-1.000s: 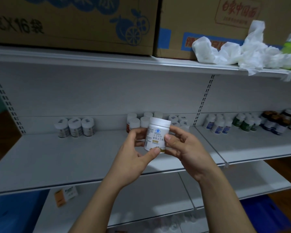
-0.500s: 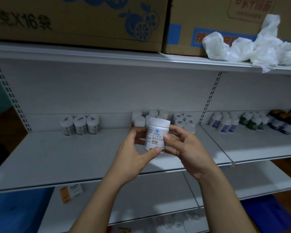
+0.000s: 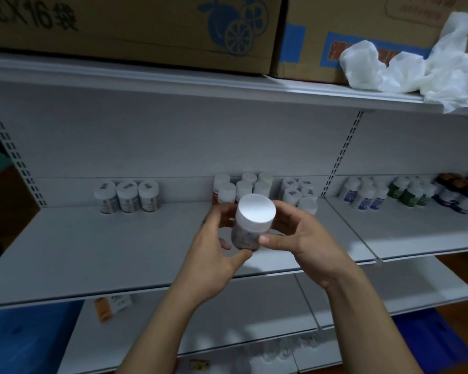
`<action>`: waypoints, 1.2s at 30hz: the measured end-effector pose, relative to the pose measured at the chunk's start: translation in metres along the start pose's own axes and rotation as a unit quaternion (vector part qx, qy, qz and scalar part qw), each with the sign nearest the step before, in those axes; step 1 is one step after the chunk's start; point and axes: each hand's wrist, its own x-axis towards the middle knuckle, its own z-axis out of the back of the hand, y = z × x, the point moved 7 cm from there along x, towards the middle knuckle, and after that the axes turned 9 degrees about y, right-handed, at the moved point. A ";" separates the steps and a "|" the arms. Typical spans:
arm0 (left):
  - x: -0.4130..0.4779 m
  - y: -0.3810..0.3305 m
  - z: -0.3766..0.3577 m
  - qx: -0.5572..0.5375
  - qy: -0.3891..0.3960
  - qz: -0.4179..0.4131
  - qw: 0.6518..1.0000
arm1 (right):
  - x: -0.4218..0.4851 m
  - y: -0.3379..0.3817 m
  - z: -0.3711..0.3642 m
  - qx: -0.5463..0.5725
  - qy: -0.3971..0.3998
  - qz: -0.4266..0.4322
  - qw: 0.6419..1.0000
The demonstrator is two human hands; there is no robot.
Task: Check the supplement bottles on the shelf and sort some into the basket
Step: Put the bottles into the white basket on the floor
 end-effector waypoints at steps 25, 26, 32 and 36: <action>-0.001 0.049 -0.044 -0.137 0.106 0.130 0.976 | -0.022 -0.062 0.025 0.042 -0.188 -0.130 0.973; -0.001 0.051 -0.044 -0.097 0.106 0.138 0.980 | -0.022 -0.064 0.025 0.042 -0.191 -0.134 0.972; 0.001 0.051 -0.044 -0.097 0.116 0.107 0.983 | -0.027 -0.069 0.029 0.064 -0.196 -0.151 0.967; -0.005 0.056 -0.045 -0.150 0.133 0.116 0.973 | -0.027 -0.072 0.026 0.064 -0.170 -0.160 0.970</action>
